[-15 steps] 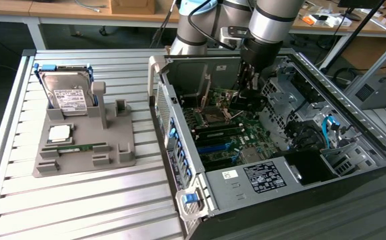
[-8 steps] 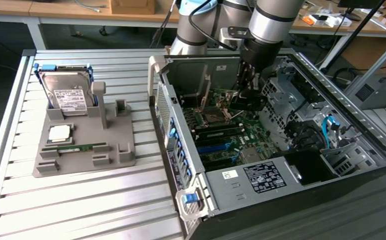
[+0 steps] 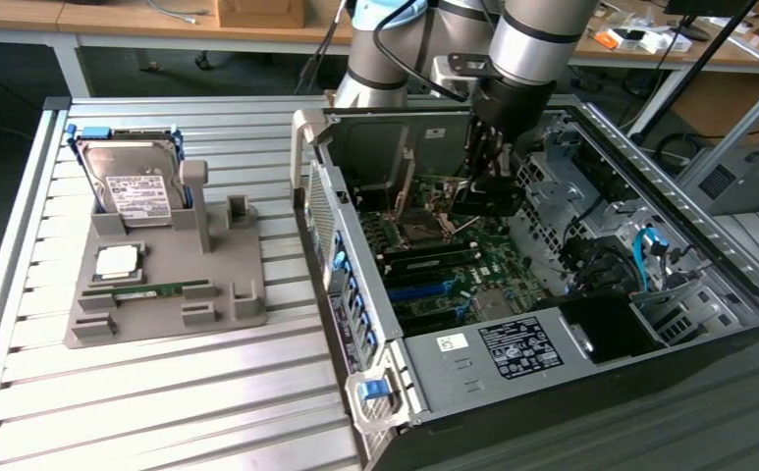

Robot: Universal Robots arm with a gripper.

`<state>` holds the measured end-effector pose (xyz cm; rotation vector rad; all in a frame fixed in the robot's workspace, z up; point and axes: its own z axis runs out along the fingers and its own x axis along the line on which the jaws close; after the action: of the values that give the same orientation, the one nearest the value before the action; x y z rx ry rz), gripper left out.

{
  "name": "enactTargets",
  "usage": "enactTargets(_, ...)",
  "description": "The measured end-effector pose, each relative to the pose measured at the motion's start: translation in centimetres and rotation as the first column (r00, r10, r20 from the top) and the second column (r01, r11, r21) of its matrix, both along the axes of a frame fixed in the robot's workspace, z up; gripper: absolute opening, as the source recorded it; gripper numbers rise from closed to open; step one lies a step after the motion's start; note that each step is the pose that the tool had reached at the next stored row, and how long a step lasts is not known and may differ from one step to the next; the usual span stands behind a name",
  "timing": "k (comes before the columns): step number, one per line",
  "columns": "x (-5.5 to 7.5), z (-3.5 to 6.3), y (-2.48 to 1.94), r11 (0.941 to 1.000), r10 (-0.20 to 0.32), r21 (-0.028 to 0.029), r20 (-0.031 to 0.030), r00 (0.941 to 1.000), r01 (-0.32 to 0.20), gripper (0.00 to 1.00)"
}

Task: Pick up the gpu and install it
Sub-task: 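Insert the gpu into the slot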

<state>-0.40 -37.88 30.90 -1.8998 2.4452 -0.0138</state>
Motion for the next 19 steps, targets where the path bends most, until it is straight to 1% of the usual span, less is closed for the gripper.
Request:
enactTargets(11, 0.00, -0.01, 0.00, 0.9986, 0.053, 0.0000, 0.0000, 0.9986, -0.053, 0.27)
enactTargets(19, 0.00, -0.01, 0.00, 0.9961, 0.088, 0.0000, 0.0000, 0.9961, -0.088, 0.27)
